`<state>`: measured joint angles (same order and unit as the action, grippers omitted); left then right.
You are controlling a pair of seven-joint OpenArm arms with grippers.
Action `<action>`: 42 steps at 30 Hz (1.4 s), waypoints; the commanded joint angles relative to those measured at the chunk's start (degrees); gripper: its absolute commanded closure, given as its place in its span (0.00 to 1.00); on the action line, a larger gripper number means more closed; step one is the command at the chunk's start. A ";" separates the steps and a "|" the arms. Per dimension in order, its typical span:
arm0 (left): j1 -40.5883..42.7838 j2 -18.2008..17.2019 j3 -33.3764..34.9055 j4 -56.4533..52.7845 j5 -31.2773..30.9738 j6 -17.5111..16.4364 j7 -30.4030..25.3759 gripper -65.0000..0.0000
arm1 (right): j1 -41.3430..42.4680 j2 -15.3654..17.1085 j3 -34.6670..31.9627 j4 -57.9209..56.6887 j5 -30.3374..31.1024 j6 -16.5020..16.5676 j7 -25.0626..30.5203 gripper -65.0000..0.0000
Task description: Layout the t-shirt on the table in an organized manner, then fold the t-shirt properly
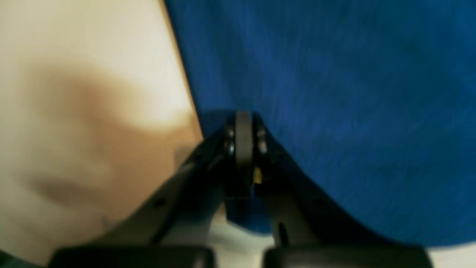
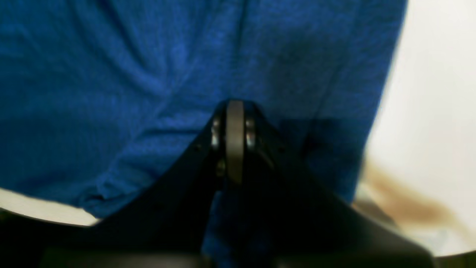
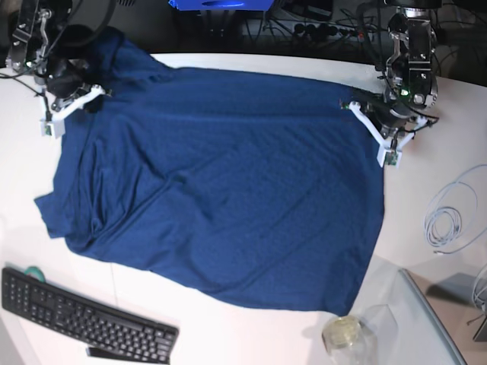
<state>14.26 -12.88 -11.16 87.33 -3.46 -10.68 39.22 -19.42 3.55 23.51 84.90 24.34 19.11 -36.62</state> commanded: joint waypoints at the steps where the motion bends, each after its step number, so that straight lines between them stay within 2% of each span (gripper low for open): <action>1: -0.59 -0.08 -0.23 3.09 -0.18 0.08 -1.11 1.00 | 1.44 0.98 0.19 3.67 1.38 0.62 1.94 1.00; 3: -0.50 0.62 -0.31 7.13 -0.18 0.26 -1.02 1.00 | 3.29 1.24 0.19 6.92 1.38 0.62 1.94 0.99; 4: -0.50 0.71 -0.31 8.63 -0.10 0.26 -1.02 1.00 | 5.05 1.33 0.27 7.54 1.38 0.62 1.94 0.95; 5: -0.50 0.80 -0.31 9.77 0.08 0.35 -1.02 1.00 | 7.33 1.77 0.54 7.45 1.38 0.62 1.94 0.90; 7: -0.68 0.88 -0.31 10.30 0.26 0.35 -1.02 1.00 | 13.31 3.35 1.15 5.69 1.29 0.62 1.85 0.73; 9: -0.94 0.88 -0.31 9.68 0.26 0.35 -1.02 1.00 | 20.52 4.76 1.06 -0.64 1.29 0.62 1.85 0.58; 10: -0.94 0.88 -0.31 9.51 0.26 0.35 -1.02 1.00 | 24.56 5.99 1.24 -4.33 1.29 0.62 1.85 0.54; 13: -0.42 0.88 -0.31 9.33 0.34 0.35 -1.02 1.00 | 36.78 10.21 0.89 -22.00 1.29 0.62 3.26 0.54; 15: 0.29 0.80 -1.81 9.15 0.34 0.35 -1.02 1.00 | 43.11 12.49 0.80 -33.25 0.85 0.62 7.74 0.53; 17: 1.17 1.06 -5.24 9.42 0.08 0.35 -1.02 1.00 | 48.21 13.81 -1.13 -43.01 -2.23 0.62 13.37 0.53; 21: 1.52 1.06 -9.98 9.24 -0.18 0.17 -1.02 1.00 | 55.16 13.90 -10.80 -55.67 -11.55 0.62 24.27 0.53; 24: 2.75 1.06 -12.27 9.59 -0.18 0.08 -1.02 1.00 | 58.32 12.23 -15.46 -61.30 -13.92 0.53 30.42 0.53; 26: 3.19 1.06 -13.24 9.68 -0.18 0.08 -1.02 1.00 | 59.20 11.79 -15.81 -63.58 -13.92 -0.52 30.51 0.53; 29: 4.16 1.06 -14.64 9.68 -0.18 0.08 -1.11 1.00 | 59.02 11.26 -15.99 -66.05 -14.01 -5.71 30.86 0.53; 32: 4.86 1.06 -14.82 9.68 -0.18 0.08 -1.20 1.00 | 57.18 10.12 -16.08 -66.40 -14.10 -9.40 32.27 0.53; 34: 5.21 1.06 -14.82 9.68 -0.27 0.08 -1.29 1.00 | 56.65 10.03 -16.08 -66.75 -14.10 -10.63 33.59 0.53; 38: 5.21 1.06 -14.82 9.51 -0.27 0.08 -1.29 1.00 | 55.95 9.94 -16.08 -66.75 -14.10 -10.72 31.92 0.54; 40: 5.21 1.06 -14.82 9.33 -0.27 0.08 -1.29 1.00 | 55.86 9.42 -16.08 -66.40 -14.10 -10.63 31.65 0.62; 42: 5.21 1.06 -14.82 9.33 -0.27 0.08 -1.29 1.00 | 55.86 9.24 -16.08 -66.31 -14.01 -10.54 31.74 0.88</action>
<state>19.55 -10.96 -25.69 95.88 -3.49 -10.70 39.00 34.54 12.58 7.49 17.63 10.09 8.54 -5.85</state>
